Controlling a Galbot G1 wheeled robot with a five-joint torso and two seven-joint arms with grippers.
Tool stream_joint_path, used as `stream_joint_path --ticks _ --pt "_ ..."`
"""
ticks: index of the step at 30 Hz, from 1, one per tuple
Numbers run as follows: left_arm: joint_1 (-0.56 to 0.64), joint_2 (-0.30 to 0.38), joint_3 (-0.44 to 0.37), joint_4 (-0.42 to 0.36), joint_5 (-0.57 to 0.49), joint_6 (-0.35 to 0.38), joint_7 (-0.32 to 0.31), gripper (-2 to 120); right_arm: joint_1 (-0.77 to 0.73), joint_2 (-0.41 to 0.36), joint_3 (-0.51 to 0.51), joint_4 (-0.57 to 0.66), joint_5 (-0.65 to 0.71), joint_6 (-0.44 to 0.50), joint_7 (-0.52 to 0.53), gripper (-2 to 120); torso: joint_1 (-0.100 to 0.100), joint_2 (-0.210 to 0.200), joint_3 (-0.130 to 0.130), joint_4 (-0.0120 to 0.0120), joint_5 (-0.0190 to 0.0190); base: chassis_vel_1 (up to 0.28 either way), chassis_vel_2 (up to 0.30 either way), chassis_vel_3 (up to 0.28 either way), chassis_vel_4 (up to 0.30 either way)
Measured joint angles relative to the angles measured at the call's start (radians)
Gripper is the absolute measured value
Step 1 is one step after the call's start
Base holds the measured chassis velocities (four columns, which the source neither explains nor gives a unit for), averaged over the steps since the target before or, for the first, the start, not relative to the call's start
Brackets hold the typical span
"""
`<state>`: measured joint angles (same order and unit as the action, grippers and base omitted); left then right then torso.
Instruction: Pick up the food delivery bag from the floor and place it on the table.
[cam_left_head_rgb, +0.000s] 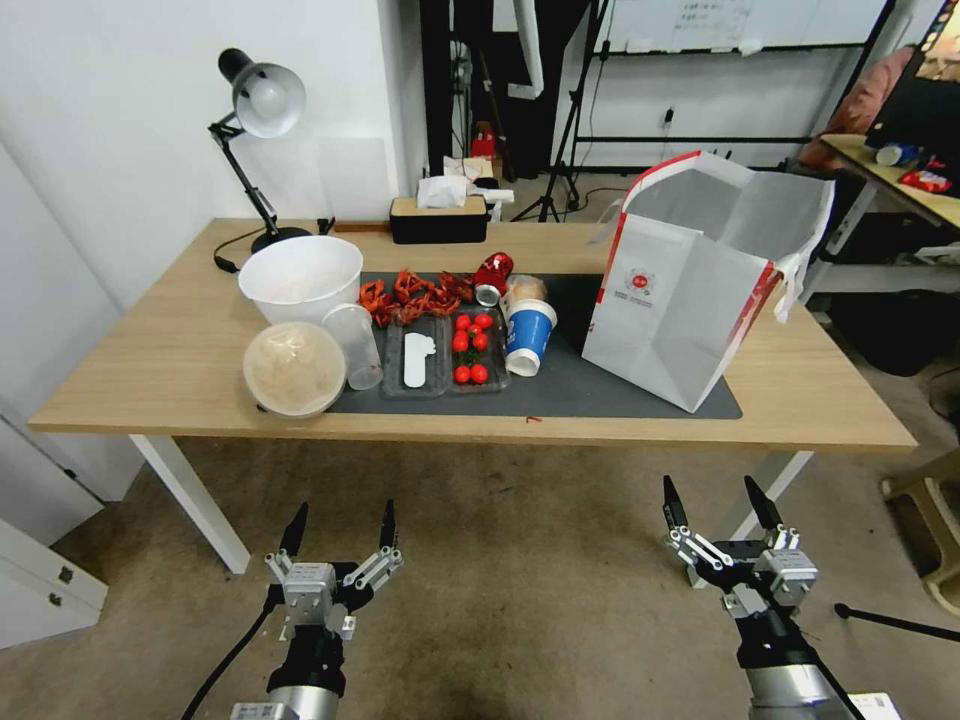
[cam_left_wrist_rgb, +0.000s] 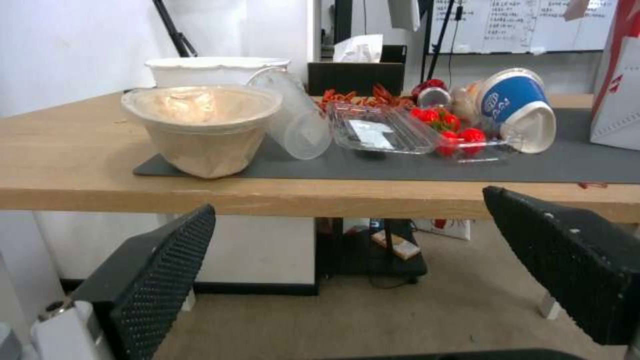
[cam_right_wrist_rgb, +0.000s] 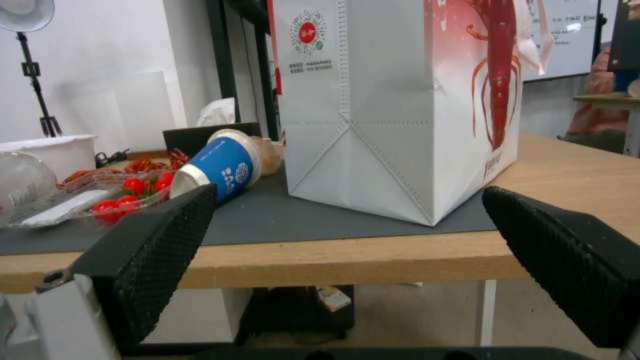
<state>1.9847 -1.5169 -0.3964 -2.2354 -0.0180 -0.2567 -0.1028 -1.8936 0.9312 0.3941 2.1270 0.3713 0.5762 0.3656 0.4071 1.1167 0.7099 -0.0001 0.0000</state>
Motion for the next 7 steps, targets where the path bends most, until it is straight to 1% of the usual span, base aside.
stream_joint_path --ticks 7 --pt "0.0 0.0 0.0 0.0 0.0 0.0 0.0 100 0.0 0.0 0.0 0.0 0.0 0.0 0.0 100 0.0 0.0 0.0 0.0 0.0 0.0 0.0 0.0 0.0"
